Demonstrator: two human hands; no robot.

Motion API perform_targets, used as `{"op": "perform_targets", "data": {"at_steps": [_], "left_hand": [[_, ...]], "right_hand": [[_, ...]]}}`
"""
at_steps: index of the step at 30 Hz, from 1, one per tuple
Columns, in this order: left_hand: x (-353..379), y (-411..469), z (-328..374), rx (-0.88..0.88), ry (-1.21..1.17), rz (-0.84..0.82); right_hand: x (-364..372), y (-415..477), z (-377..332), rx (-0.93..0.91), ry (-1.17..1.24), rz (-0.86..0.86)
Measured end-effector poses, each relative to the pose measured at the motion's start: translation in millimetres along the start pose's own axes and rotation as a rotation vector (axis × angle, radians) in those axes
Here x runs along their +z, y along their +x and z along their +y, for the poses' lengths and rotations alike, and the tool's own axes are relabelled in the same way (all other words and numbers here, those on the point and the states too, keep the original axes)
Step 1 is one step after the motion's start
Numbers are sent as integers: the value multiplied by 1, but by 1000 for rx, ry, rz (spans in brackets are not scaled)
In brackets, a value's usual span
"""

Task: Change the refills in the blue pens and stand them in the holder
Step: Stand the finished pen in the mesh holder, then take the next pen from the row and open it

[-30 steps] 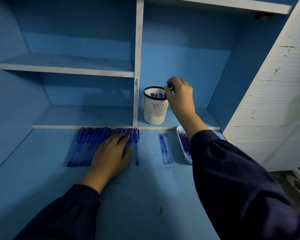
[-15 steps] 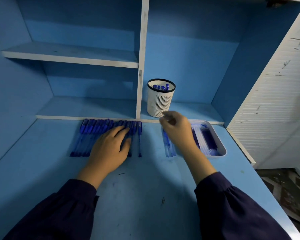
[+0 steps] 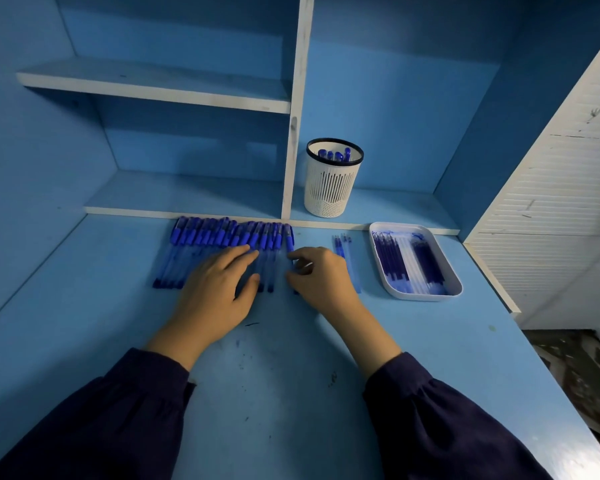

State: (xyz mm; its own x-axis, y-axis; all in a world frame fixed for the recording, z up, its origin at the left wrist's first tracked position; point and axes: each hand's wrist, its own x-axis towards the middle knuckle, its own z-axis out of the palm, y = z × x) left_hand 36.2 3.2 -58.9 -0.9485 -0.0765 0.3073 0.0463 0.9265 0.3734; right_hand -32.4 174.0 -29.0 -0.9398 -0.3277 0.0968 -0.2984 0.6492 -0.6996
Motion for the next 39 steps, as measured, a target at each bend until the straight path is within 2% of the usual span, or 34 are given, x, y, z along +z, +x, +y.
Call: {"op": "perform_targets", "data": {"at_steps": [6, 9, 13, 16, 22, 26, 32, 39], "left_hand": [[2, -1, 0, 9, 18, 11], [3, 0, -2, 12, 18, 12], [-1, 0, 6, 29, -34, 59], [-4, -1, 22, 21, -245, 113], [-3, -4, 54, -201, -935, 228], [-6, -4, 61, -345, -1187, 285], [-8, -5, 62, -361, -1284, 348], [-10, -11, 59, -252, -1179, 272]], "right_hand": [[-13, -9, 5, 135, 175, 11], [-19, -14, 13, 235, 405, 35], [-25, -24, 14, 293, 865, 0], [-22, -35, 10, 255, 1036, -62], [-12, -53, 0, 120, 1026, -93], [-12, -60, -5, 46, 989, -109], [-10, -65, -7, 5, 914, -118], [-23, -59, -1, -25, 927, 97]]}}
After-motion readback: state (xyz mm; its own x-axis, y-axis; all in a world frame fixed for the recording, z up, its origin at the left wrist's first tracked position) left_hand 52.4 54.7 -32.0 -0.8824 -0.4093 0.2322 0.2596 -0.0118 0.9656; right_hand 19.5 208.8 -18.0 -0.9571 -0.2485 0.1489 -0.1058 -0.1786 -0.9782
